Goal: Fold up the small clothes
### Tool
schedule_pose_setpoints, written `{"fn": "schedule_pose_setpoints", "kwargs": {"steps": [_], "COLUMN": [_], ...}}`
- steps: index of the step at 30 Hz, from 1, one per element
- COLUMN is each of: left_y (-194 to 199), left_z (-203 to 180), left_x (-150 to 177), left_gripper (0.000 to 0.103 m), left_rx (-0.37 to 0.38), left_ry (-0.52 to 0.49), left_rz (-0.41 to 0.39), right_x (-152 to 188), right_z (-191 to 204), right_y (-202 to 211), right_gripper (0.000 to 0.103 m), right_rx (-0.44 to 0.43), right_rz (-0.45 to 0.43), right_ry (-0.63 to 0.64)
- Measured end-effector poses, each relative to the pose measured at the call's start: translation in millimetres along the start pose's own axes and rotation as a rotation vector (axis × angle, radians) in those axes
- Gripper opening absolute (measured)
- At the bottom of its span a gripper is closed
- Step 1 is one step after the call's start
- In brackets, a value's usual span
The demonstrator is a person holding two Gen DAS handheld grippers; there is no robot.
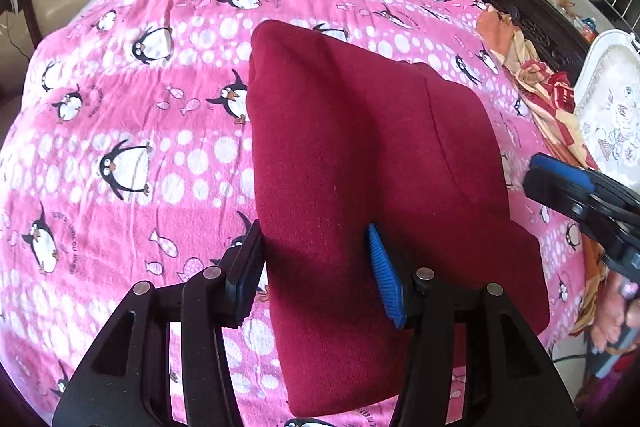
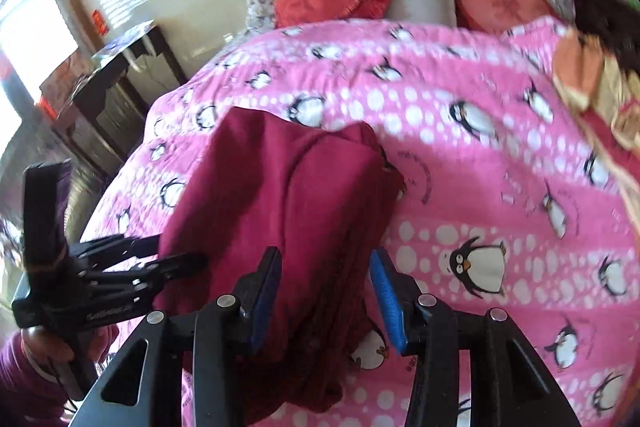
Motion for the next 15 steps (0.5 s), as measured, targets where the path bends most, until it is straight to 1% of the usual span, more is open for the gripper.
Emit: {"fn": "schedule_pose_setpoints", "kwargs": {"steps": [2, 4, 5, 6, 8, 10, 11, 15], "left_y": [5, 12, 14, 17, 23, 29, 31, 41], "left_z": [1, 1, -1, -1, 0, -3, -5, -10], "left_x": [2, 4, 4, 5, 7, 9, 11, 11], "left_gripper": [0.051, 0.054, 0.057, 0.057, 0.057, 0.057, 0.057, 0.057], "left_rx": [-0.033, -0.077, -0.092, -0.102, -0.119, -0.133, -0.144, -0.186], "left_ry": [0.009, 0.012, 0.012, 0.014, 0.018, 0.017, 0.015, -0.006], "left_rz": [-0.033, -0.067, -0.08, -0.093, -0.118, -0.139, -0.147, -0.173], "right_x": [4, 4, 9, 12, 25, 35, 38, 40], "right_z": [12, 27, 32, 35, 35, 28, 27, 20], "right_y": [4, -3, -7, -11, -23, -32, -35, -26], "right_gripper": [0.044, 0.043, 0.039, 0.034, 0.029, 0.029, 0.029, 0.029], "right_rx": [-0.034, -0.041, -0.027, -0.005, 0.07, 0.121, 0.129, 0.117], "right_rz": [-0.014, -0.003, 0.01, 0.026, 0.063, 0.072, 0.076, 0.054], "right_ry": [0.025, 0.072, 0.1, 0.121, 0.156, 0.175, 0.174, 0.128]}}
Point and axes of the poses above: each gripper's, at about its wrist camera, not at the fingertips, and y roughly against the way its jaws point, z to its left, x to its underside, the point moved 3 cm from there along -y, roughly the way its jaws point, and after that the axes turned 7 degrees about z, right-handed, at the moved point
